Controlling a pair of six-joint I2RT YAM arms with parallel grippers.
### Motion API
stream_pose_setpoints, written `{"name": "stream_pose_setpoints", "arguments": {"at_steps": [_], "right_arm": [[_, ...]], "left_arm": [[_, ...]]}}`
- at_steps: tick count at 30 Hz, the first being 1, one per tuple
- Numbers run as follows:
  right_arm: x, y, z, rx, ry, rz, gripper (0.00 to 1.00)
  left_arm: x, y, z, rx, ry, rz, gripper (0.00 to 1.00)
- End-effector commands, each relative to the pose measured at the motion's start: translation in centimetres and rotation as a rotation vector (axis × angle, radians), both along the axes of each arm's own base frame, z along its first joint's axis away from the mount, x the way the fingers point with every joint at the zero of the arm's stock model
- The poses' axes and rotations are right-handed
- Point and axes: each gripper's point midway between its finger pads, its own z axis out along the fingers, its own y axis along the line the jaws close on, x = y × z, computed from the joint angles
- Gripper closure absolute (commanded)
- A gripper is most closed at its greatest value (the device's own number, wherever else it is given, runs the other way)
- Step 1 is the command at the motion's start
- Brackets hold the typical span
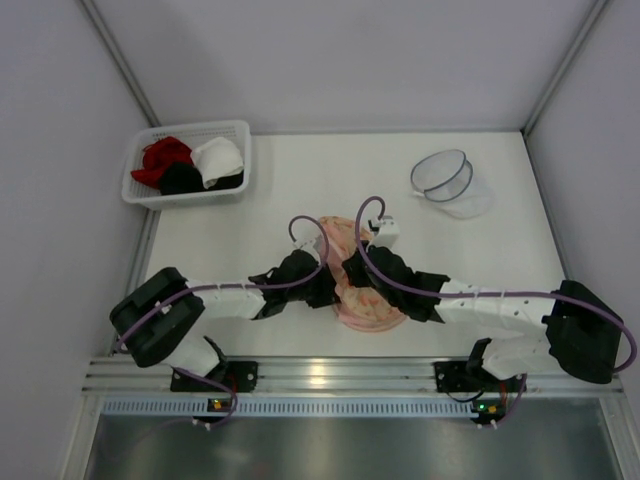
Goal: Place the bra in the laundry bag and zip it closed
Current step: Adjust the bra in the laundry bag.
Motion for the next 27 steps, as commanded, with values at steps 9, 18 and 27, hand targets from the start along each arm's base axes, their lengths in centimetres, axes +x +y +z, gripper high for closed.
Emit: {"name": "stream_pose_setpoints", "arguments": {"at_steps": [9, 18, 27], "right_arm": [[0.7, -0.1, 0.8, 0.02, -0.012, -0.039, 1.0], [1.1, -0.3, 0.6, -0.005, -0.015, -0.045, 1.0], [1.1, -0.8, 0.4, 0.041, 0.01, -0.062, 1.0]], "left_arm": [[0.8, -0.4, 5.1, -0.077, -0.157, 0.012, 0.77], [0.5, 5.8, 7.6, 0.129, -0.244, 0.11, 0.57], [-3.5, 3.9, 4.5, 0.038, -0.109, 0.026, 0.69]]}}
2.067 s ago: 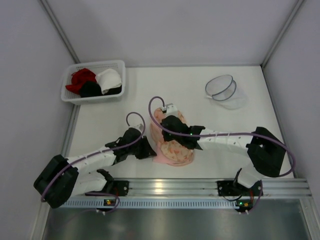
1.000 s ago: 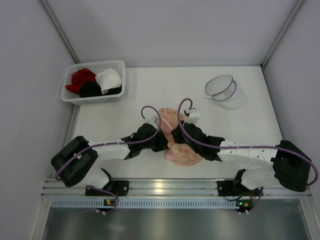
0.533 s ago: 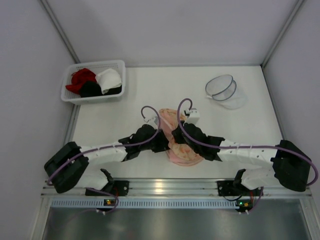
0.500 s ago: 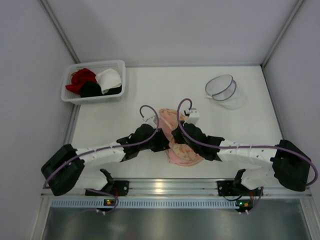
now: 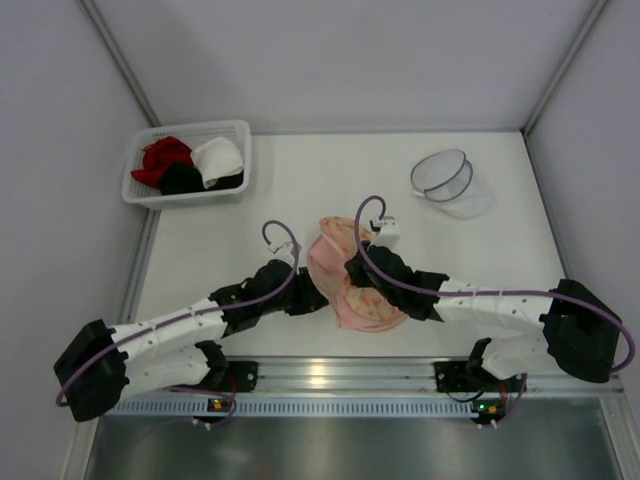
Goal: Place the bra in the laundry bag and zip it closed
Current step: Adjust the bra in the laundry bag.
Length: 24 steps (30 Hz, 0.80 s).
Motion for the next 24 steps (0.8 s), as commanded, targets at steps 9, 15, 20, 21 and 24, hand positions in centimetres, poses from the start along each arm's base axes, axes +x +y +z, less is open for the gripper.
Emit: {"name": "stream_pose_setpoints", "arguments": {"at_steps": [9, 15, 20, 21, 24], "right_arm": [[0.6, -1.7, 2.3, 0.13, -0.022, -0.099, 1.0], [0.2, -2.3, 3.0, 0.2, -0.012, -0.13, 1.0], [-0.1, -2.1, 2.9, 0.256, 0.008, -0.139, 1.0], [-0.1, -2.2, 2.9, 0.269, 0.011, -0.143, 1.0], [-0.1, -1.8, 3.3, 0.307, 0.015, -0.147, 1.0]], "left_arm": [[-2.3, -5.3, -1.6, -0.03, 0.035, -0.116, 0.73], [-1.5, -6.5, -2.3, -0.038, 0.018, -0.098, 0.73], [0.6, -5.9, -2.4, -0.005, -0.026, -0.016, 0.77], [1.1, -5.6, -2.6, -0.004, -0.019, 0.0, 0.77], [3.4, -4.1, -3.4, -0.004, 0.009, 0.069, 0.78]]}}
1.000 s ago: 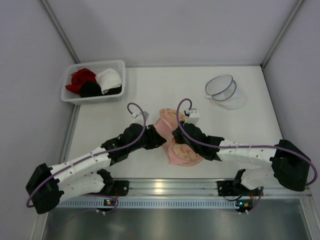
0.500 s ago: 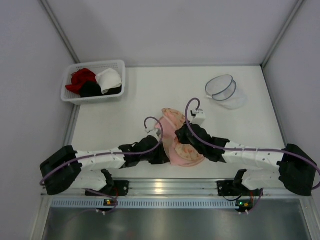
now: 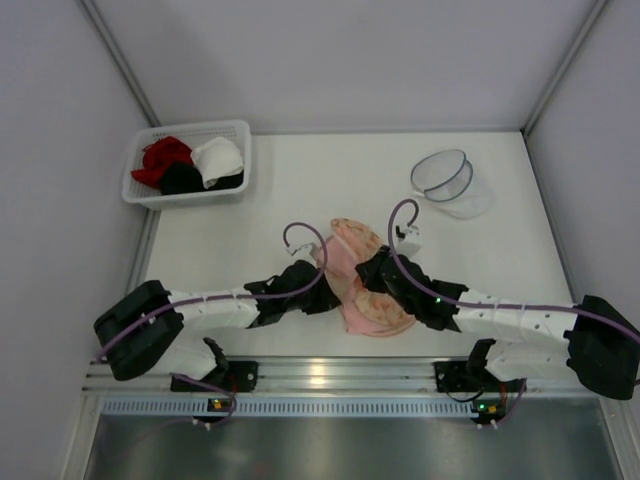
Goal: Place the bra in the laundry bag and zip it closed
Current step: Adjust the bra in the laundry bag.
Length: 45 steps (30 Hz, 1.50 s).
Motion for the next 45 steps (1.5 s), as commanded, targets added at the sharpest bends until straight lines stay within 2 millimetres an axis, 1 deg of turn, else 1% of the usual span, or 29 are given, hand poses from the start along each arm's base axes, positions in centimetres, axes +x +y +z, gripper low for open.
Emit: {"name": "stream_pose_setpoints", "arguments": {"at_steps": [1, 2, 3, 5, 9, 11, 13, 15, 16, 17, 18, 19, 22, 24, 25, 26, 27, 30, 31, 32, 33, 34, 35, 36, 38, 39, 41, 42, 45], "right_arm": [[1.0, 0.9, 3.0, 0.145, -0.038, -0.043, 1.0], [1.0, 1.0, 2.9, 0.153, -0.034, -0.047, 1.0], [1.1, 1.3, 3.2, 0.173, -0.032, -0.051, 1.0], [1.2, 1.8, 2.8, 0.178, -0.019, -0.058, 1.0], [1.9, 3.0, 3.0, 0.185, -0.016, -0.059, 1.0], [2.2, 3.5, 3.4, 0.19, -0.027, -0.054, 1.0], [2.5, 4.6, 3.7, 0.19, -0.035, -0.028, 1.0], [2.7, 5.5, 3.7, 0.181, -0.035, -0.012, 1.0], [2.7, 5.9, 3.8, 0.188, -0.031, 0.003, 1.0], [2.8, 6.3, 4.1, 0.2, -0.037, 0.008, 1.0], [3.0, 6.7, 4.1, 0.202, -0.039, 0.016, 1.0], [3.1, 7.0, 4.2, 0.209, -0.04, 0.023, 1.0], [3.5, 7.8, 5.0, 0.234, -0.06, 0.026, 1.0], [4.0, 8.1, 5.8, 0.233, -0.086, 0.031, 1.0], [4.3, 8.2, 5.4, 0.213, -0.085, 0.034, 1.0], [4.5, 8.5, 5.7, 0.208, -0.089, 0.039, 1.0], [4.6, 8.3, 4.9, 0.176, -0.073, 0.048, 1.0], [4.5, 7.5, 3.9, 0.145, -0.062, 0.06, 1.0], [4.6, 7.1, 3.6, 0.133, -0.061, 0.057, 1.0], [4.4, 6.6, 2.8, 0.107, -0.056, 0.062, 1.0], [4.4, 6.1, 2.9, 0.103, -0.06, 0.055, 1.0], [4.3, 5.9, 2.6, 0.095, -0.061, 0.053, 1.0], [4.0, 5.4, 1.7, 0.085, -0.052, 0.053, 1.0], [3.8, 5.2, 1.7, 0.09, -0.058, 0.059, 1.0], [3.3, 5.1, 1.1, 0.128, -0.079, 0.078, 1.0], [3.1, 5.3, 1.0, 0.151, -0.084, 0.094, 1.0], [2.8, 5.3, 0.7, 0.192, -0.092, 0.104, 1.0], [2.6, 5.4, 0.4, 0.197, -0.083, 0.113, 1.0], [2.5, 5.6, 0.0, 0.225, -0.076, 0.111, 1.0]], "left_arm": [[4.1, 0.3, 1.3, -0.052, -0.049, 0.103, 0.78], [5.3, 1.0, 1.3, -0.051, -0.052, 0.133, 0.79], [5.8, 1.0, 1.1, -0.045, -0.048, 0.14, 0.79], [6.9, 1.6, 0.7, -0.033, -0.046, 0.153, 0.79], [8.6, 2.6, -0.2, -0.023, -0.004, 0.166, 0.8], [9.4, 3.9, -1.0, 0.012, 0.012, 0.187, 0.81], [10.3, 4.6, -1.0, 0.035, 0.005, 0.203, 0.81], [11.3, 6.0, -0.9, 0.049, 0.003, 0.241, 0.81], [12.3, 7.2, -0.8, 0.066, -0.012, 0.271, 0.81], [12.6, 7.9, -0.7, 0.08, -0.014, 0.283, 0.81], [13.4, 8.2, -0.1, 0.082, -0.03, 0.287, 0.81], [14.3, 9.1, 0.1, 0.095, -0.043, 0.298, 0.81], [16.3, 9.6, 0.9, 0.116, -0.072, 0.291, 0.81], [17.6, 9.0, 1.3, 0.115, -0.079, 0.281, 0.81], [18.0, 8.8, 1.6, 0.109, -0.085, 0.267, 0.82], [18.1, 8.6, 1.9, 0.099, -0.085, 0.258, 0.82], [18.3, 8.2, 3.1, 0.079, -0.104, 0.246, 0.82], [17.1, 8.7, 4.7, 0.082, -0.116, 0.226, 0.82], [16.1, 9.3, 6.5, 0.08, -0.141, 0.226, 0.82], [15.4, 9.8, 7.0, 0.083, -0.147, 0.228, 0.82], [14.2, 10.6, 6.9, 0.097, -0.143, 0.233, 0.81], [13.1, 11.5, 8.2, 0.1, -0.168, 0.243, 0.81], [12.0, 12.2, 8.2, 0.111, -0.16, 0.249, 0.8], [10.7, 13.0, 7.1, 0.133, -0.131, 0.257, 0.8], [8.5, 13.8, 7.0, 0.122, -0.097, 0.266, 0.8], [7.1, 14.1, 5.7, 0.114, -0.046, 0.275, 0.8], [5.4, 13.7, 5.4, 0.059, -0.014, 0.258, 0.81], [4.2, 13.9, 3.9, 0.05, 0.039, 0.275, 0.81], [2.6, 14.0, 2.5, 0.03, 0.081, 0.282, 0.81]]}}
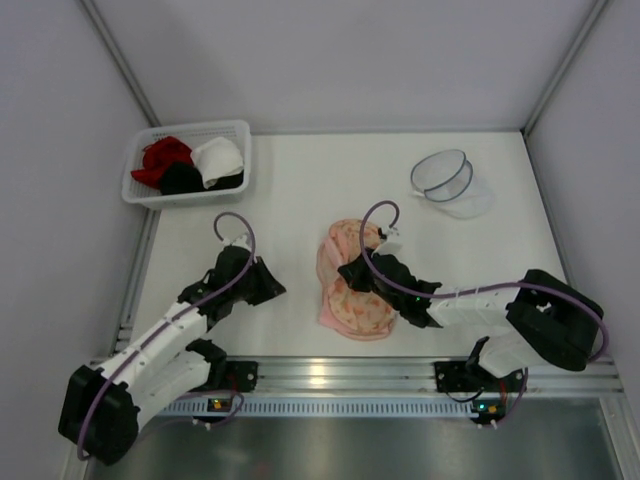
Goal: Place the bra in the laundry bag and zip it closed
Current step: Adjust the bra in the laundry bag.
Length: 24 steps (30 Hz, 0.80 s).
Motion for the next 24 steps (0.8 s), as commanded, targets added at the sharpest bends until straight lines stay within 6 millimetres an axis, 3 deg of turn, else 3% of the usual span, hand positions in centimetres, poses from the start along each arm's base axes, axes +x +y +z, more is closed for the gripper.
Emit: {"name": "stream_pose_setpoints", "arguments": {"at_steps": [1, 8, 13, 18, 24], "right_arm": [[1.1, 1.5, 3.4, 0.153, -0.069, 0.004, 1.0], [1.5, 2.3, 4.8, 0.195, -0.094, 0.007, 1.0], [2.1, 3.4, 5.8, 0.204, -0.117, 0.02, 1.0], [2.2, 3.4, 5.9, 0.186, -0.122, 0.021, 1.0], [2.1, 3.4, 5.7, 0.179, -0.12, 0.022, 1.0]], "left_arm": [[-3.1, 0.0, -2.4, -0.035, 0.134, 0.013, 0.81], [-4.2, -2.2, -2.3, -0.078, 0.145, -0.058, 0.81], [-5.2, -4.6, -3.6, -0.075, 0.17, -0.12, 0.81], [-5.8, -4.8, -5.0, -0.029, 0.203, -0.113, 0.82], [-5.4, -6.2, -4.2, -0.108, 0.158, -0.139, 0.81]]}}
